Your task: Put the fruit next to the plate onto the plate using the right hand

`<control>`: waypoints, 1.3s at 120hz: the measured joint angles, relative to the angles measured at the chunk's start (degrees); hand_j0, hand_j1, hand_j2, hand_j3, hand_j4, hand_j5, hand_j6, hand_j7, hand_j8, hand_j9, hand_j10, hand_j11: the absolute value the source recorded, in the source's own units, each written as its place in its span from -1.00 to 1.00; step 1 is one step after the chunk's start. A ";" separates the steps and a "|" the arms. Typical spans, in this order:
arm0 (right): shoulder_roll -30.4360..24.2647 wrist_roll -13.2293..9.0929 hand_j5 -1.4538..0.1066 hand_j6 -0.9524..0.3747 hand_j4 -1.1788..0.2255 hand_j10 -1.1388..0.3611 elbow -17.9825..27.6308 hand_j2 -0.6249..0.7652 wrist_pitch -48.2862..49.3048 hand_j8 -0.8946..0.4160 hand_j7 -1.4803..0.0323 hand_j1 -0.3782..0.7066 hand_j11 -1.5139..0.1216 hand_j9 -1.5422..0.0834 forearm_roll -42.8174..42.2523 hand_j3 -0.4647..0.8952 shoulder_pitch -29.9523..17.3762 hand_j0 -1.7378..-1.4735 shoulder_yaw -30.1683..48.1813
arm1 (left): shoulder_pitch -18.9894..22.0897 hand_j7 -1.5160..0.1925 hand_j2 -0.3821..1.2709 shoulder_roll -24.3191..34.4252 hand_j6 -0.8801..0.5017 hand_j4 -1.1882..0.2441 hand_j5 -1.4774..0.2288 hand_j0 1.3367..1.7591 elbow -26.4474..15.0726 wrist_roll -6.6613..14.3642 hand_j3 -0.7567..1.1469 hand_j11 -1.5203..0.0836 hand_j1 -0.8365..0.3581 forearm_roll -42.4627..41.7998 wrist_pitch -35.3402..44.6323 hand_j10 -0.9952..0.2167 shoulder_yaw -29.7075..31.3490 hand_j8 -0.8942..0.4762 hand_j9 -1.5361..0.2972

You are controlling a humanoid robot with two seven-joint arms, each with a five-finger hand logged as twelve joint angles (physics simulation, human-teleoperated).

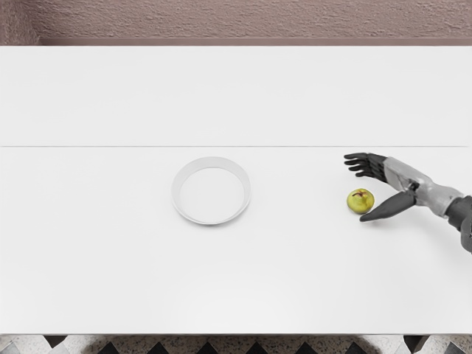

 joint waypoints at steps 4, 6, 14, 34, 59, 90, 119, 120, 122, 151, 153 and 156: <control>0.22 0.00 0.49 0.09 0.35 0.21 -0.28 -0.16 -0.01 0.02 0.57 -0.46 0.49 0.54 -0.03 -0.32 -0.01 -0.40 0.00 | 0.00 0.74 -0.53 0.00 0.24 0.63 0.70 0.52 0.00 0.00 -0.21 0.86 0.94 0.00 0.00 0.61 -0.01 0.27 0.65; 0.31 0.00 0.49 0.09 0.35 0.21 -0.39 -0.16 -0.03 0.01 0.57 -0.45 0.49 0.54 -0.04 -0.32 -0.02 -0.40 0.00 | 0.00 0.74 -0.53 0.00 0.24 0.63 0.70 0.52 0.00 -0.01 -0.21 0.86 0.94 0.00 0.00 0.61 -0.01 0.27 0.65; 0.54 0.00 0.47 0.07 0.34 0.20 -0.81 -0.16 -0.07 0.00 0.55 -0.43 0.48 0.52 -0.08 -0.32 -0.03 -0.40 -0.02 | 0.00 0.74 -0.53 0.00 0.24 0.63 0.70 0.52 0.02 -0.01 -0.21 0.86 0.94 0.00 0.00 0.61 0.01 0.27 0.65; 0.77 0.23 0.44 0.03 0.28 0.38 -1.63 -0.17 0.06 -0.06 0.50 -0.37 -0.05 0.49 0.12 -0.32 -0.20 -0.40 0.10 | 0.00 0.74 -0.53 0.00 0.24 0.63 0.70 0.52 0.00 -0.01 -0.21 0.86 0.94 0.00 0.00 0.61 0.02 0.27 0.65; 0.85 0.54 0.39 -0.01 0.24 0.49 -1.79 -0.18 0.68 -0.10 0.45 -0.30 -0.13 0.44 0.28 -0.32 -0.70 -0.40 0.28 | 0.00 0.74 -0.53 0.00 0.24 0.63 0.70 0.52 0.02 0.01 -0.21 0.86 0.94 -0.01 0.00 0.61 0.01 0.27 0.65; 0.71 0.22 0.36 -0.04 0.22 0.63 -1.62 -0.18 2.88 -0.13 0.43 -0.27 -0.28 0.42 0.13 -0.32 -0.39 -0.40 0.54 | 0.00 0.74 -0.53 0.00 0.24 0.63 0.70 0.52 0.01 -0.01 -0.21 0.86 0.94 0.01 0.00 0.61 0.01 0.27 0.65; 0.32 0.02 0.35 -0.04 0.22 0.26 -1.04 -0.18 5.54 -0.12 0.42 -0.26 0.15 0.40 0.07 -0.32 0.16 -0.40 0.76 | 0.00 0.74 -0.53 0.00 0.24 0.63 0.70 0.52 0.01 0.00 -0.21 0.86 0.94 0.01 0.00 0.61 0.00 0.27 0.65; 0.31 0.02 0.35 -0.04 0.22 0.25 -1.03 -0.18 5.58 -0.12 0.42 -0.26 0.16 0.40 0.08 -0.32 0.16 -0.40 0.76 | 0.00 0.74 -0.53 0.00 0.24 0.63 0.70 0.52 0.01 0.00 -0.21 0.86 0.94 0.01 0.00 0.61 0.00 0.27 0.65; 0.29 0.02 0.34 -0.04 0.22 0.24 -1.02 -0.18 5.66 -0.12 0.42 -0.26 0.17 0.40 0.09 -0.32 0.17 -0.40 0.76 | 0.00 0.74 -0.53 0.00 0.24 0.63 0.70 0.52 0.01 0.00 -0.21 0.86 0.94 0.00 0.00 0.61 -0.01 0.27 0.65; 0.10 0.00 0.28 -0.10 0.18 0.09 -0.98 -0.19 6.68 -0.17 0.36 -0.18 0.24 0.34 0.04 -0.32 0.27 -0.40 0.76 | 0.00 0.74 -0.53 0.00 0.24 0.63 0.70 0.52 0.00 -0.02 -0.21 0.86 0.94 0.01 0.00 0.61 0.00 0.27 0.65; 0.09 0.00 0.28 -0.10 0.17 0.09 -0.98 -0.19 6.77 -0.18 0.35 -0.17 0.24 0.34 0.03 -0.32 0.28 -0.40 0.76 | 0.00 0.74 -0.53 0.00 0.24 0.63 0.70 0.52 0.00 -0.02 -0.21 0.86 0.94 0.01 0.00 0.61 0.00 0.27 0.65; 0.07 0.00 0.27 -0.11 0.17 0.08 -0.97 -0.20 6.89 -0.19 0.35 -0.16 0.24 0.33 0.01 -0.32 0.28 -0.40 0.77 | 0.00 0.74 -0.53 0.00 0.24 0.63 0.70 0.52 -0.01 -0.02 -0.21 0.86 0.94 0.01 0.00 0.61 0.00 0.27 0.65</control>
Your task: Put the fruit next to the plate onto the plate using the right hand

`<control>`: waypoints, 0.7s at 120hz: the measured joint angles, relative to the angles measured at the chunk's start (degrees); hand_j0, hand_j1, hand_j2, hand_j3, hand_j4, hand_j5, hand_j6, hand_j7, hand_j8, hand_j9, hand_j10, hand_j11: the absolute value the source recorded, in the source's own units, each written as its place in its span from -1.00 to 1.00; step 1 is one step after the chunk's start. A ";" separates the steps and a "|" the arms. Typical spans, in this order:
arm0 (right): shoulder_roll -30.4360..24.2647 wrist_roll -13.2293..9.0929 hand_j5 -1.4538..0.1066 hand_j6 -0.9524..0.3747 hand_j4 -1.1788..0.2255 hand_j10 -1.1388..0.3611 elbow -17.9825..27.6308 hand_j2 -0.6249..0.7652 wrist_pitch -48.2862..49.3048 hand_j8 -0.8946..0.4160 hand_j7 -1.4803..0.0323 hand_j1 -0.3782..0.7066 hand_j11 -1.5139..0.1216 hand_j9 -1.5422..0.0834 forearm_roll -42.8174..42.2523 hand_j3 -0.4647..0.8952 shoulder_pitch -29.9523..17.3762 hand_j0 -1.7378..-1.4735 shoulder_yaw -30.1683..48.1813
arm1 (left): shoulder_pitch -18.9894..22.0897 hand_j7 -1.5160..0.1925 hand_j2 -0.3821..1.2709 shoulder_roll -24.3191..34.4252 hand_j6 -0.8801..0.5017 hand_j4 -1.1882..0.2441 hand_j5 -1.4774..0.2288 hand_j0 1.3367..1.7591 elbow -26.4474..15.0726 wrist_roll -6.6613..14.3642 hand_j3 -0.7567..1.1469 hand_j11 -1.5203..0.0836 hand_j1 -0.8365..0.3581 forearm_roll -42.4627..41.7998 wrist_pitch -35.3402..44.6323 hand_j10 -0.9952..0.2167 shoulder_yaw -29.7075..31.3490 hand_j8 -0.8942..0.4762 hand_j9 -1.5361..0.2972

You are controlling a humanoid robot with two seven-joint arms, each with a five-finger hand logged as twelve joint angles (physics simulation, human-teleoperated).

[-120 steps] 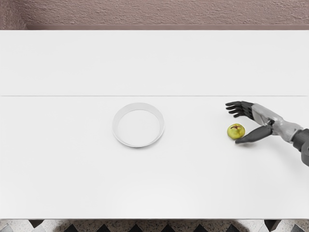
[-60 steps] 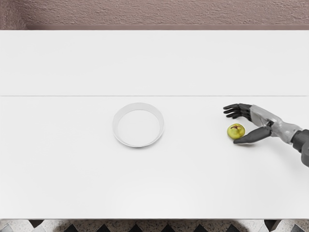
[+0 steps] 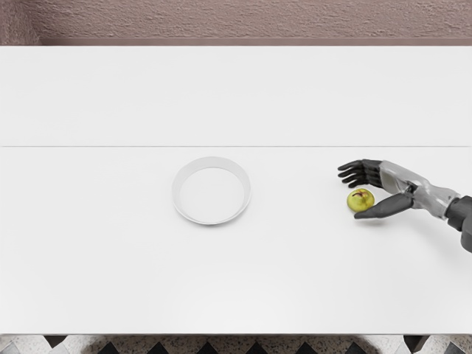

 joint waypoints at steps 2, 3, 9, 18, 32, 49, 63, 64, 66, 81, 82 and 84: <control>-0.01 0.00 0.27 -0.11 0.16 0.07 0.01 -0.20 0.07 -0.19 0.34 -0.16 0.24 0.32 -0.01 -0.32 0.00 -0.40 0.00 | 0.00 0.74 -0.53 0.00 0.24 0.63 0.70 0.52 0.00 0.01 -0.21 0.86 0.94 0.00 0.00 0.61 -0.01 0.27 0.65; -0.01 0.00 0.26 -0.12 0.16 0.07 0.02 -0.20 0.11 -0.19 0.34 -0.15 0.24 0.32 -0.01 -0.32 0.01 -0.40 0.00 | 0.00 0.74 -0.53 0.00 0.24 0.63 0.70 0.52 0.00 0.01 -0.21 0.86 0.94 0.00 0.00 0.61 -0.01 0.27 0.65; -0.03 0.00 0.25 -0.13 0.15 0.05 0.01 -0.20 0.57 -0.20 0.32 -0.14 0.23 0.31 -0.03 -0.32 0.10 -0.40 0.01 | 0.00 0.74 -0.53 0.00 0.24 0.63 0.70 0.52 0.00 0.02 -0.21 0.86 0.94 0.00 0.00 0.61 0.00 0.27 0.65; -0.04 0.00 0.23 -0.14 0.13 0.03 0.03 -0.20 1.04 -0.22 0.30 -0.11 0.23 0.29 -0.05 -0.32 0.20 -0.40 0.02 | 0.00 0.74 -0.53 0.00 0.24 0.63 0.70 0.52 0.00 0.01 -0.21 0.86 0.94 0.01 0.00 0.61 -0.01 0.27 0.65; -0.05 0.00 0.20 -0.17 0.11 0.00 0.06 -0.21 1.39 -0.24 0.28 -0.08 0.21 0.26 -0.06 -0.32 0.26 -0.40 0.02 | 0.00 0.74 -0.53 0.00 0.24 0.63 0.70 0.52 0.00 0.01 -0.21 0.86 0.94 -0.01 0.00 0.61 0.00 0.27 0.65; -0.06 0.00 0.17 -0.20 0.08 -0.04 0.05 -0.21 1.53 -0.28 0.24 -0.03 0.18 0.23 -0.20 -0.32 0.28 -0.40 0.00 | 0.00 0.74 -0.53 0.00 0.24 0.63 0.70 0.52 0.00 0.01 -0.21 0.86 0.94 -0.01 0.00 0.61 -0.02 0.27 0.65; -0.06 0.00 0.14 -0.22 0.06 -0.06 0.01 -0.22 1.57 -0.30 0.21 0.00 0.16 0.21 -0.31 -0.32 0.27 -0.40 -0.06 | 0.00 0.74 -0.53 0.00 0.24 0.63 0.70 0.52 -0.01 0.02 -0.21 0.86 0.94 0.00 0.00 0.61 0.00 0.27 0.65; -0.06 0.00 0.14 -0.23 0.06 -0.06 0.01 -0.22 1.57 -0.30 0.21 0.01 0.16 0.20 -0.31 -0.32 0.27 -0.40 -0.07 | 0.00 0.74 -0.53 0.00 0.24 0.63 0.70 0.52 -0.01 0.02 -0.21 0.86 0.94 0.00 0.00 0.61 0.00 0.27 0.65; -0.06 0.00 0.13 -0.23 0.05 -0.07 0.00 -0.22 1.57 -0.31 0.21 0.01 0.15 0.20 -0.34 -0.32 0.26 -0.40 -0.08 | 0.00 0.74 -0.53 0.00 0.24 0.63 0.70 0.52 -0.01 0.02 -0.21 0.86 0.94 0.00 0.01 0.61 0.00 0.27 0.65; -0.06 0.00 0.09 -0.27 0.02 -0.10 -0.02 -0.23 1.58 -0.34 0.16 0.07 0.12 0.16 -0.59 -0.32 0.21 -0.40 -0.23 | 0.00 0.74 -0.53 0.00 0.24 0.63 0.70 0.52 0.01 0.02 -0.21 0.86 0.94 0.00 0.00 0.61 0.00 0.27 0.65; -0.06 0.00 0.09 -0.27 0.01 -0.10 -0.02 -0.23 1.58 -0.35 0.16 0.08 0.11 0.15 -0.65 -0.32 0.21 -0.40 -0.23 | 0.00 0.74 -0.53 0.00 0.24 0.63 0.70 0.52 0.01 0.02 -0.21 0.86 0.94 -0.01 0.00 0.61 -0.01 0.27 0.65; -0.06 0.00 0.08 -0.28 0.01 -0.11 -0.04 -0.23 1.58 -0.36 0.15 0.09 0.10 0.15 -0.76 -0.32 0.21 -0.40 -0.25 | 0.00 0.74 -0.53 0.00 0.24 0.63 0.70 0.52 0.01 0.02 -0.21 0.86 0.94 0.00 0.00 0.61 -0.01 0.27 0.65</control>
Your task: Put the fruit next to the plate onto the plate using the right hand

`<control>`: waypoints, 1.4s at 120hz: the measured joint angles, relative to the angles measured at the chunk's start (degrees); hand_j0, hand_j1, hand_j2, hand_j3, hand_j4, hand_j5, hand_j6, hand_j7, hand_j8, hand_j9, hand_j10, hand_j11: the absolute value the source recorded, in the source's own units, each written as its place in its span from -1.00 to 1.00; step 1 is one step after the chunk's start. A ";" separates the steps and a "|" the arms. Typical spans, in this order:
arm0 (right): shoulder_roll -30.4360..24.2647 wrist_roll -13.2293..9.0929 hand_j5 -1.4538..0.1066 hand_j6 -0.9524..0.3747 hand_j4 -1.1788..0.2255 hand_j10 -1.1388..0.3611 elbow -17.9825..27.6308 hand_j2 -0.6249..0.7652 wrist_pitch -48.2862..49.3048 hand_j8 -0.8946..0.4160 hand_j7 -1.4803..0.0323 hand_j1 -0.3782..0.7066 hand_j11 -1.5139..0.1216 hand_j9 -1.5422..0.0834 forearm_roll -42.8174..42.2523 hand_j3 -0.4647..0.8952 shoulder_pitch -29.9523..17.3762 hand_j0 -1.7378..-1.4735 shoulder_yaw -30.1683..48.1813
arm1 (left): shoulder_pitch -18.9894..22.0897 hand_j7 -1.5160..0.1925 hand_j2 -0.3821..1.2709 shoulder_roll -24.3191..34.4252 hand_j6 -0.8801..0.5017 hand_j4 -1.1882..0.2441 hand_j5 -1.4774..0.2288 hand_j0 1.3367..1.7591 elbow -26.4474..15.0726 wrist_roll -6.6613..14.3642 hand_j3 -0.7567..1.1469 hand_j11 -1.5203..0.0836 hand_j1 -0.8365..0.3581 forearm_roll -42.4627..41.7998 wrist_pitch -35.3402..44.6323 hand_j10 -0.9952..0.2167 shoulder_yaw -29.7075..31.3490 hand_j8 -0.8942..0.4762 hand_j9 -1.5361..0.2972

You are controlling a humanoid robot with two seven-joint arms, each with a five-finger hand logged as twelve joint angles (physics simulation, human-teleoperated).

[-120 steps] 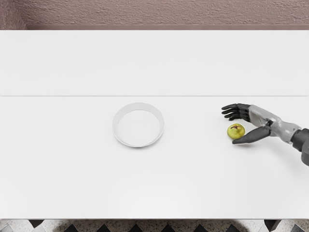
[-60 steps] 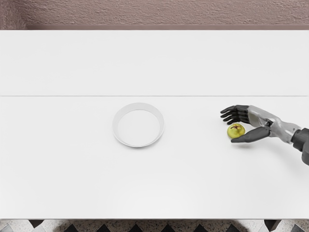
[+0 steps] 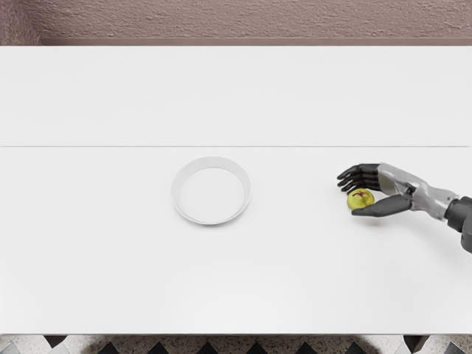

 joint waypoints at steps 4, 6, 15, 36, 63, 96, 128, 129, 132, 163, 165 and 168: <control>0.00 0.00 0.06 -0.29 -0.01 -0.12 -0.02 -0.23 0.00 -0.37 0.13 0.11 0.09 0.13 -0.17 -0.32 -0.02 -0.40 -0.02 | 0.00 0.74 -0.53 0.00 0.24 0.63 0.70 0.52 0.01 -0.01 -0.21 0.86 0.94 -0.01 0.00 0.61 -0.01 0.27 0.65; 0.00 0.00 0.05 -0.30 -0.02 -0.13 -0.02 -0.23 0.00 -0.38 0.12 0.12 0.08 0.12 -0.24 -0.32 -0.02 -0.40 -0.04 | 0.00 0.74 -0.53 0.00 0.24 0.63 0.70 0.52 0.00 0.00 -0.21 0.86 0.94 -0.01 0.00 0.61 0.00 0.27 0.65; 0.00 0.01 0.02 -0.34 -0.05 -0.14 -0.04 -0.24 0.02 -0.42 0.08 0.17 0.05 0.08 -0.40 -0.32 -0.01 -0.40 -0.15 | 0.00 0.74 -0.53 0.00 0.24 0.63 0.70 0.52 0.00 -0.01 -0.21 0.86 0.94 0.00 0.00 0.61 0.03 0.27 0.65; 0.01 0.09 -0.05 -0.41 -0.13 -0.07 -0.04 -0.23 0.08 -0.43 0.00 0.28 -0.06 0.01 -0.42 -0.32 0.04 -0.39 -0.34 | 0.00 0.74 -0.53 0.00 0.24 0.63 0.70 0.52 0.02 -0.01 -0.21 0.86 0.94 0.00 0.00 0.61 0.03 0.27 0.65; 0.02 0.20 -0.21 -0.55 -0.26 0.03 -0.07 -0.06 0.30 -0.31 -0.16 0.44 -0.18 -0.16 -1.49 -0.32 0.09 -0.37 -0.22 | 0.00 0.74 -0.53 0.00 0.24 0.63 0.70 0.52 0.02 -0.01 -0.21 0.86 0.94 -0.01 0.00 0.61 0.02 0.27 0.65; 0.03 0.28 -0.38 -0.71 -0.42 0.07 -0.09 0.03 0.29 -0.29 -0.35 0.54 -0.23 -0.33 -1.98 -0.32 0.14 -0.35 -0.25 | 0.00 0.74 -0.53 0.00 0.24 0.63 0.70 0.52 -0.01 0.01 -0.21 0.86 0.94 -0.01 0.00 0.61 0.03 0.27 0.65; 0.02 0.19 -0.52 -0.79 -0.44 0.08 -0.06 0.05 0.31 -0.28 -0.48 0.61 -0.26 -0.47 -2.01 -0.32 0.22 -0.30 -0.21 | 0.00 0.74 -0.53 0.00 0.24 0.63 0.70 0.52 0.00 -0.01 -0.21 0.86 0.94 -0.01 0.00 0.61 0.04 0.27 0.65; 0.02 0.19 -0.52 -0.79 -0.44 0.09 -0.06 0.05 0.33 -0.28 -0.48 0.61 -0.27 -0.47 -2.02 -0.32 0.23 -0.30 -0.20 | 0.00 0.74 -0.53 0.00 0.24 0.63 0.70 0.52 0.01 -0.01 -0.21 0.86 0.94 0.00 0.00 0.61 0.04 0.27 0.65; 0.02 0.16 -0.53 -0.79 -0.45 0.12 -0.08 0.02 0.50 -0.29 -0.49 0.61 -0.32 -0.47 -2.08 -0.32 0.25 -0.30 -0.14 | 0.00 0.74 -0.53 0.00 0.24 0.63 0.70 0.52 0.00 -0.01 -0.21 0.86 0.94 -0.01 0.00 0.61 0.05 0.27 0.65; 0.00 0.01 -0.57 -0.85 -0.49 -0.04 -0.08 0.07 3.63 -0.51 -0.53 0.70 -0.51 -0.50 -2.53 -0.32 2.20 -0.30 0.06 | 0.00 0.74 -0.53 0.00 0.24 0.63 0.70 0.52 0.01 0.00 -0.20 0.86 0.94 0.01 0.00 0.61 0.03 0.27 0.65; 0.00 0.01 -0.57 -0.85 -0.50 -0.04 -0.09 0.06 3.91 -0.53 -0.53 0.71 -0.51 -0.50 -2.53 -0.32 2.38 -0.30 0.07 | 0.00 0.74 -0.53 0.00 0.24 0.63 0.70 0.52 0.01 0.00 -0.20 0.86 0.94 0.00 0.00 0.61 0.03 0.27 0.65; -0.01 0.01 -0.57 -0.85 -0.51 -0.05 -0.10 0.05 4.28 -0.54 -0.53 0.71 -0.52 -0.50 -2.53 -0.32 2.64 -0.30 0.08 | 0.00 0.74 -0.53 0.00 0.24 0.63 0.70 0.52 0.01 -0.01 -0.20 0.86 0.94 0.00 0.00 0.61 0.03 0.27 0.65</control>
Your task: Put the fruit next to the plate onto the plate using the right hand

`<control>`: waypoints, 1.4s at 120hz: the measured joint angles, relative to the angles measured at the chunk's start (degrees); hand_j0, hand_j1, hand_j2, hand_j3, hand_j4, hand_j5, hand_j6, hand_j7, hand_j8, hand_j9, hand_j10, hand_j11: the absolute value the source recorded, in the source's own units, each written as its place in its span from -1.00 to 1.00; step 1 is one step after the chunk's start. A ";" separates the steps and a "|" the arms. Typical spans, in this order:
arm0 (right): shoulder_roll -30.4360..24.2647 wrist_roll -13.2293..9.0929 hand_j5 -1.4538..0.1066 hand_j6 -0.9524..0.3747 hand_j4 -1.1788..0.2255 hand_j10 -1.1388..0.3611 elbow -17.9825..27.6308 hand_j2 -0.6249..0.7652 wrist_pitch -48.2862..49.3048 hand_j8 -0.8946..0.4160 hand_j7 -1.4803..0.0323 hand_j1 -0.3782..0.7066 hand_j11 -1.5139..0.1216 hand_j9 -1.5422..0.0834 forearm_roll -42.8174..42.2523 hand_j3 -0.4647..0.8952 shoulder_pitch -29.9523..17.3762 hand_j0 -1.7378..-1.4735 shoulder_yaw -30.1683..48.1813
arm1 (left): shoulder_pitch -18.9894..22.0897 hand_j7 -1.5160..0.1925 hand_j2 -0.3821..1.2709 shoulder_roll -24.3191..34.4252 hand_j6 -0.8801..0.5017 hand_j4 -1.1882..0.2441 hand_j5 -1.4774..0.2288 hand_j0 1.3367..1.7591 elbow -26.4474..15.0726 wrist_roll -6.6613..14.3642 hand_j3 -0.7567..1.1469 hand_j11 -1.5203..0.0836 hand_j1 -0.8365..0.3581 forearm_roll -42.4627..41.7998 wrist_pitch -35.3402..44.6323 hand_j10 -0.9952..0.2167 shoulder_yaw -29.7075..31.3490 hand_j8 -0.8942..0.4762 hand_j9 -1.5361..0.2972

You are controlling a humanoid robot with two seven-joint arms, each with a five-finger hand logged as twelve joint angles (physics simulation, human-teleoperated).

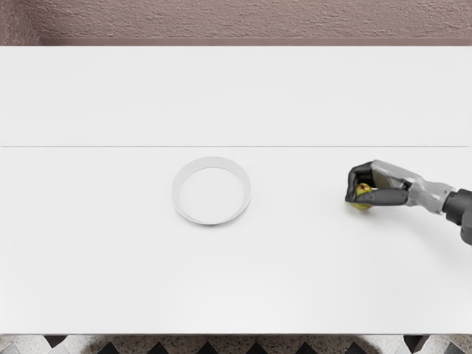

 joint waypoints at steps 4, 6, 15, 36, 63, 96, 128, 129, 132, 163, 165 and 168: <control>0.01 0.00 -0.56 -0.86 -0.52 -0.04 0.01 0.05 0.40 -0.54 -0.53 0.71 -0.54 -0.50 0.02 -0.32 0.36 -0.29 0.01 | 0.00 0.74 -0.53 0.00 0.24 0.63 0.70 0.52 0.00 0.00 -0.20 0.86 0.94 0.00 0.00 0.61 0.00 0.27 0.65; 0.02 0.00 -0.56 -0.86 -0.52 -0.05 0.02 0.05 0.57 -0.54 -0.53 0.71 -0.54 -0.51 0.04 -0.32 0.54 -0.28 0.01 | 0.00 0.74 -0.53 0.00 0.24 0.63 0.70 0.52 -0.01 0.00 -0.20 0.86 0.94 0.00 0.00 0.61 0.00 0.27 0.65; 0.13 -0.01 -0.56 -0.86 -0.53 -0.05 0.04 -0.02 1.42 -0.57 -0.54 0.72 -0.57 -0.52 0.15 -0.32 1.34 -0.27 0.05 | 0.00 0.74 -0.53 0.00 0.24 0.63 0.70 0.52 -0.02 0.01 -0.20 0.86 0.94 -0.01 0.00 0.61 0.02 0.27 0.65; 0.58 0.03 -0.58 -0.87 -0.54 -0.06 0.08 -0.03 3.21 -0.58 -0.54 0.79 -0.61 -0.55 0.46 -0.32 2.99 -0.22 0.06 | 0.00 0.74 -0.53 0.00 0.24 0.63 0.70 0.52 -0.02 0.01 -0.20 0.86 0.94 -0.01 0.01 0.61 -0.01 0.27 0.65; 4.57 0.03 -0.61 -0.87 -0.53 -0.09 0.07 -0.27 4.49 -0.73 -0.53 0.77 -0.61 -0.56 0.47 -0.32 5.96 -0.22 -0.04 | 0.00 0.74 -0.53 0.00 0.24 0.63 0.70 0.52 -0.01 0.02 -0.20 0.86 0.94 -0.02 0.01 0.61 0.00 0.27 0.65; 11.06 0.03 -0.64 -0.86 -0.51 -0.16 -0.23 -0.38 4.62 -0.82 -0.53 0.82 -0.62 -0.57 0.31 -0.32 9.43 -0.17 -0.17 | 0.00 0.74 -0.53 0.00 0.24 0.63 0.70 0.52 0.01 0.02 -0.20 0.86 0.94 -0.02 0.00 0.61 0.03 0.27 0.65; 18.91 0.02 -0.64 -0.86 -0.51 -0.25 -2.06 -0.36 4.31 -0.87 -0.52 0.89 -0.60 -0.57 -0.39 -0.32 11.86 -0.17 -0.66 | 0.00 0.74 -0.53 0.00 0.24 0.63 0.70 0.52 -0.01 0.01 -0.20 0.86 0.94 -0.01 0.00 0.61 0.03 0.27 0.65; 19.18 0.02 -0.64 -0.86 -0.51 -0.26 -2.19 -0.36 4.30 -0.87 -0.52 0.89 -0.60 -0.57 -0.41 -0.32 11.93 -0.17 -0.67 | 0.00 0.74 -0.53 0.00 0.24 0.63 0.70 0.52 -0.01 0.00 -0.20 0.86 0.94 0.00 0.00 0.61 0.03 0.27 0.65; 19.96 0.02 -0.64 -0.86 -0.51 -0.25 -2.60 -0.37 4.27 -0.87 -0.52 0.89 -0.60 -0.57 -0.48 -0.32 12.14 -0.16 -0.73 | 0.00 0.74 -0.53 0.00 0.24 0.63 0.70 0.52 -0.01 0.00 -0.20 0.86 0.94 0.00 0.00 0.61 0.03 0.27 0.65; 27.58 0.03 -0.62 -0.86 -0.52 -0.28 -7.85 -0.37 4.22 -0.89 -0.52 0.90 -0.60 -0.55 -0.70 -0.32 14.41 -0.13 -1.87 | 0.00 0.74 -0.53 0.00 0.24 0.63 0.70 0.52 0.01 0.01 -0.20 0.86 0.94 -0.02 0.00 0.61 0.00 0.27 0.65; 28.09 0.03 -0.62 -0.86 -0.52 -0.28 -8.28 -0.37 4.23 -0.90 -0.52 0.90 -0.60 -0.55 -0.69 -0.32 14.57 -0.14 -2.00 | 0.00 0.74 -0.53 0.00 0.24 0.63 0.70 0.52 0.01 0.01 -0.20 0.86 0.94 -0.01 0.00 0.61 0.00 0.27 0.65; 28.85 0.02 -0.62 -0.86 -0.52 -0.29 -8.91 -0.37 4.24 -0.90 -0.52 0.91 -0.60 -0.54 -0.66 -0.32 14.78 -0.16 -2.17 | 0.00 0.74 -0.53 0.00 0.24 0.63 0.70 0.52 0.00 0.01 -0.20 0.86 0.94 -0.01 0.00 0.61 0.00 0.27 0.65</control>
